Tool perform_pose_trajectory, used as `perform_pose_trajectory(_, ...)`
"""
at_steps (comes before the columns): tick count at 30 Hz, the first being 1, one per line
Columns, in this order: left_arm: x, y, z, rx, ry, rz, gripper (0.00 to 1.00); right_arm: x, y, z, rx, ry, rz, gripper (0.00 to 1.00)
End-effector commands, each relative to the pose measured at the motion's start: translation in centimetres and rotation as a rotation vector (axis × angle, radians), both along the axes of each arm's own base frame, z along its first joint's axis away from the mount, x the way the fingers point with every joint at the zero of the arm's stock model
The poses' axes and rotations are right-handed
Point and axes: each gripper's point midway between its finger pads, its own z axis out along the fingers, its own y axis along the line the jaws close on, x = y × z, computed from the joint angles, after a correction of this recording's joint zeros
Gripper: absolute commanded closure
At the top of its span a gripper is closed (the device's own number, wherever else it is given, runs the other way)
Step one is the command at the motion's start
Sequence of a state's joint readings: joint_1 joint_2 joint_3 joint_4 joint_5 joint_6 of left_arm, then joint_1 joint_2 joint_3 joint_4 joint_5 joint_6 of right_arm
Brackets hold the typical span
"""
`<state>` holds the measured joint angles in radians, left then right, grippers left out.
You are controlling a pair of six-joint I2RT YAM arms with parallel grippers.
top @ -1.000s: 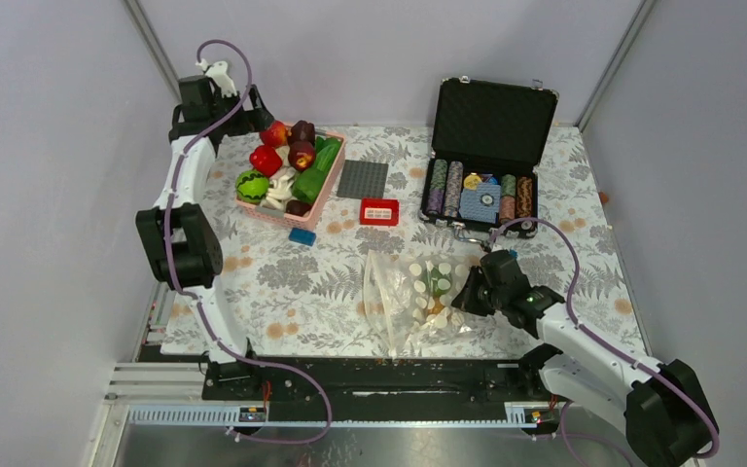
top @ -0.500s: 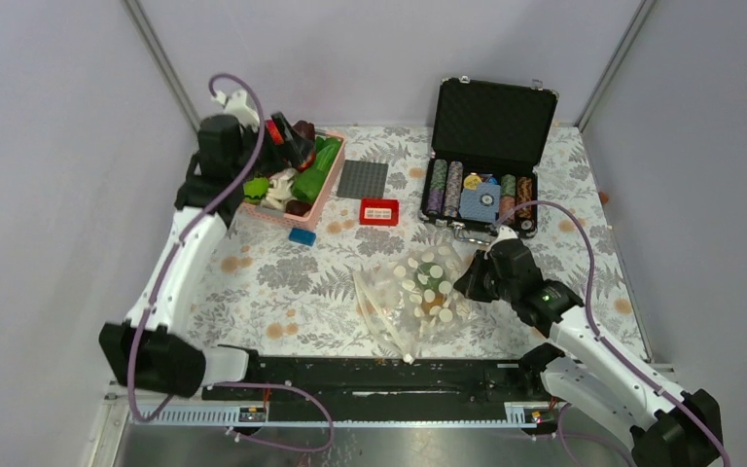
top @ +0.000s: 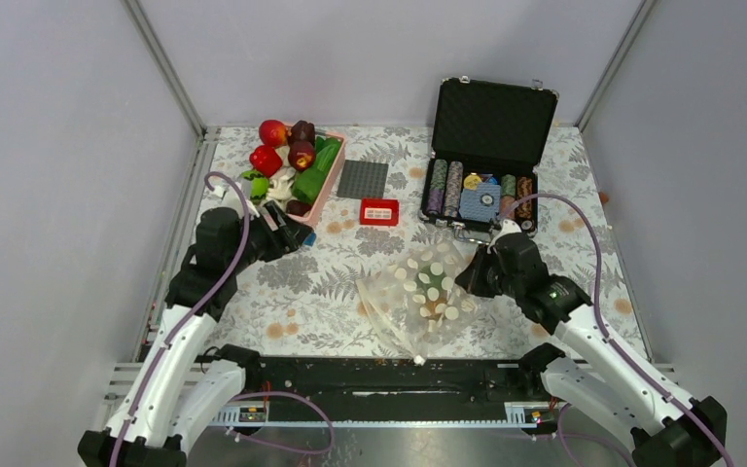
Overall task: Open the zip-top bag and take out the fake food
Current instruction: Pick up the fake fruit from the zipper food storage bag.
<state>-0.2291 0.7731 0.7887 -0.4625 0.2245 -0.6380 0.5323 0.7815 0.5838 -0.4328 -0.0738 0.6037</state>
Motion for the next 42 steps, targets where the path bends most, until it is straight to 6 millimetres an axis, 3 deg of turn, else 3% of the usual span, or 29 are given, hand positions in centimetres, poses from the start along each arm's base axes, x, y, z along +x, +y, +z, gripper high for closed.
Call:
perform_pose_trajectory(1,-1.1,-1.5,-1.5,-0.045,0.045,-0.046,0.35,0.5,0.6,3.3,0.033,-0.058,0.016,1.0)
perform_pose_trajectory(7,-3.0,-5.2,-5.2,-0.085,0.115,-0.128,0.37,1.2,0.5,4.1,0.018,-0.072,-0.001,1.0)
perform_pose_trajectory(13,-5.1,-7.5,-8.2,-0.086,0.164,-0.173,0.4,1.4,0.4,4.6,0.02,-0.081,-0.011,1.0)
perform_pose_trajectory(21,-6.1,-9.2,-9.7,-0.088,0.185,-0.199,0.4,1.4,0.5,6.5,0.032,-0.11,-0.008,1.0)
perform_pose_trajectory(29,-7.0,-11.7,-10.7,-0.066,0.205,-0.256,0.41,1.3,0.5,6.9,0.044,-0.111,-0.008,1.0)
perform_pose_trajectory(35,-7.9,-13.4,-11.4,-0.035,0.221,-0.296,0.43,1.0,0.0,6.2,0.026,-0.106,-0.018,1.0)
perform_pose_trajectory(42,-9.7,-14.6,-12.7,0.021,0.209,-0.338,0.45,0.1,-0.4,2.8,0.029,-0.037,-0.053,1.0)
